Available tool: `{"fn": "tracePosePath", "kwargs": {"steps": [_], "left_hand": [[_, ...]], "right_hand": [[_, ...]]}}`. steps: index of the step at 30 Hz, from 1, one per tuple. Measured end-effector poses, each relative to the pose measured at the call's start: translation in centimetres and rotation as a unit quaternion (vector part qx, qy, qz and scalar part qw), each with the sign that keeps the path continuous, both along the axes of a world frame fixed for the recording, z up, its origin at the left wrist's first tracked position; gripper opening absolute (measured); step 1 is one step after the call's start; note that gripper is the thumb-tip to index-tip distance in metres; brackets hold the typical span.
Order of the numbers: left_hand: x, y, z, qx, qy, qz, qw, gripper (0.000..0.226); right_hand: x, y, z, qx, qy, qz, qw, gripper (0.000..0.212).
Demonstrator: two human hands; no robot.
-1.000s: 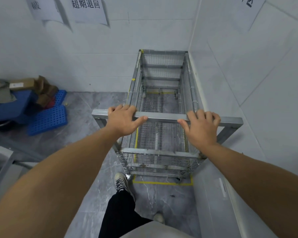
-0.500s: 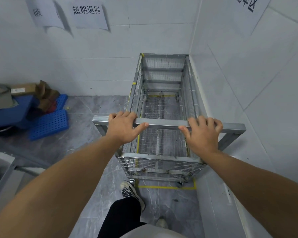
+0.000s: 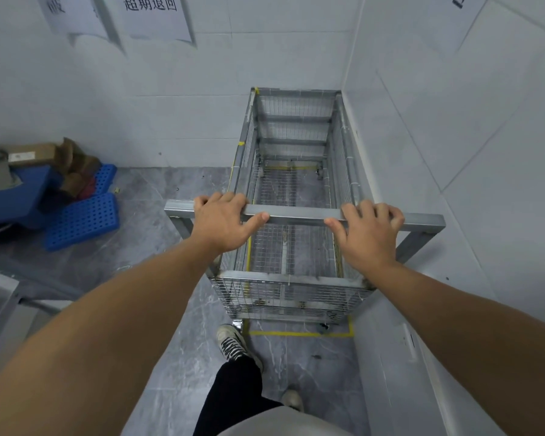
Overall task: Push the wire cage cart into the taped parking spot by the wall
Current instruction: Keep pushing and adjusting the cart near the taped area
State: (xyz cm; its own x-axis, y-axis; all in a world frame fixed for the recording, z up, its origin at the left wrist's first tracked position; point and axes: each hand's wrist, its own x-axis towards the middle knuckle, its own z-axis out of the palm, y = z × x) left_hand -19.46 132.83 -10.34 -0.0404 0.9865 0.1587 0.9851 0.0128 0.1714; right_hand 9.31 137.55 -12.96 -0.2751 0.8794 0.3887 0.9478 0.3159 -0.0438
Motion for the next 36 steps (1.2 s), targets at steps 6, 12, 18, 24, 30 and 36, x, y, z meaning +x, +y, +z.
{"fn": "tracePosePath", "kwargs": {"steps": [6,12,18,24,30,36], "left_hand": [[-0.09,0.09,-0.13,-0.006,0.0,0.0,1.0,0.065],[-0.06,0.11,0.07,-0.016,0.0,0.001,1.0,0.066],[0.18,-0.11,-0.07,-0.008,0.011,0.004,1.0,0.067],[0.01,-0.16,-0.04,-0.012,0.013,0.002,1.0,0.065],[0.03,-0.23,0.43,-0.03,-0.001,0.001,1.0,0.068],[0.01,0.03,0.28,-0.039,-0.001,-0.009,0.999,0.066]], "right_hand": [[-0.12,-0.07,0.18,-0.001,-0.002,0.001,1.0,0.052],[0.0,-0.08,0.05,0.005,0.005,0.0,1.0,0.052],[0.15,0.07,-0.37,0.027,0.001,-0.005,1.0,0.058],[0.0,0.03,-0.49,0.034,-0.006,-0.006,0.999,0.054],[-0.13,-0.15,-0.41,0.029,0.003,-0.004,1.0,0.054],[0.1,-0.45,-0.21,0.017,0.004,-0.009,1.0,0.056]]}}
